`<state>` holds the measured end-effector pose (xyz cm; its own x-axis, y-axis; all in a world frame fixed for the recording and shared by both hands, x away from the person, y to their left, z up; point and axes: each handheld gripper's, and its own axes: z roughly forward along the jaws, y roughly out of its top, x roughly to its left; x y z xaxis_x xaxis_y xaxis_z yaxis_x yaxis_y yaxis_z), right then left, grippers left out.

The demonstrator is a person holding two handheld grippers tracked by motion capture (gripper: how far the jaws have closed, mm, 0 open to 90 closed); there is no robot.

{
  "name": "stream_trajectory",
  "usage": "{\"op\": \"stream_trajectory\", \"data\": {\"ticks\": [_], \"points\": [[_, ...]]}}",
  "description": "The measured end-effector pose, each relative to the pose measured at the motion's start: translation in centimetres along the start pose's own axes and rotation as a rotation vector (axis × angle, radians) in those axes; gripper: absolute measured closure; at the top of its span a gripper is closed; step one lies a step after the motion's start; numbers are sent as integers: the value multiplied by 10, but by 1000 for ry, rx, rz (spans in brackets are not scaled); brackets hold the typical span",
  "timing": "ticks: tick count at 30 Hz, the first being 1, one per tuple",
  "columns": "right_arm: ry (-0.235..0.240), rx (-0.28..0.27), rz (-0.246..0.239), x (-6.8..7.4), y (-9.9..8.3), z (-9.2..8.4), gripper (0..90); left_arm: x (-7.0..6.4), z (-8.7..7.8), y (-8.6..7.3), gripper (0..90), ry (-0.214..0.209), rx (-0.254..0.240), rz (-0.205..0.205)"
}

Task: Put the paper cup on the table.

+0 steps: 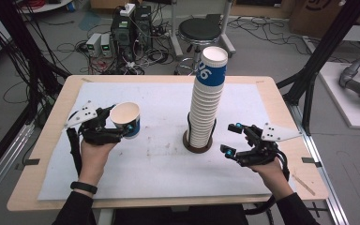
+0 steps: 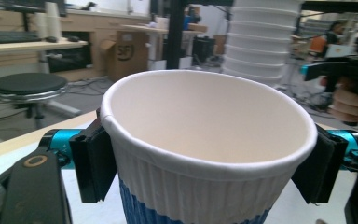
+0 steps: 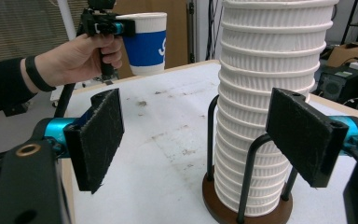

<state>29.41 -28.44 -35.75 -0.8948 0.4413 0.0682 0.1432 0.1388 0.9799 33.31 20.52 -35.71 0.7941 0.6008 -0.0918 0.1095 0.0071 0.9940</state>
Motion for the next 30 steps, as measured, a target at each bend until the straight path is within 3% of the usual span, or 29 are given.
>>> {"op": "stream_trajectory", "data": {"ticks": [11,24,30], "points": [[-6,-3,-2,-2,0,-1,197,20,-5,-4,214,126,-11,5],[3,-10,-9,-1,1,-1,197,37,2,-13,214,205,-23,-16],[2,-19,-13,-2,2,-3,197,43,8,-18,213,258,-28,-1]]}}
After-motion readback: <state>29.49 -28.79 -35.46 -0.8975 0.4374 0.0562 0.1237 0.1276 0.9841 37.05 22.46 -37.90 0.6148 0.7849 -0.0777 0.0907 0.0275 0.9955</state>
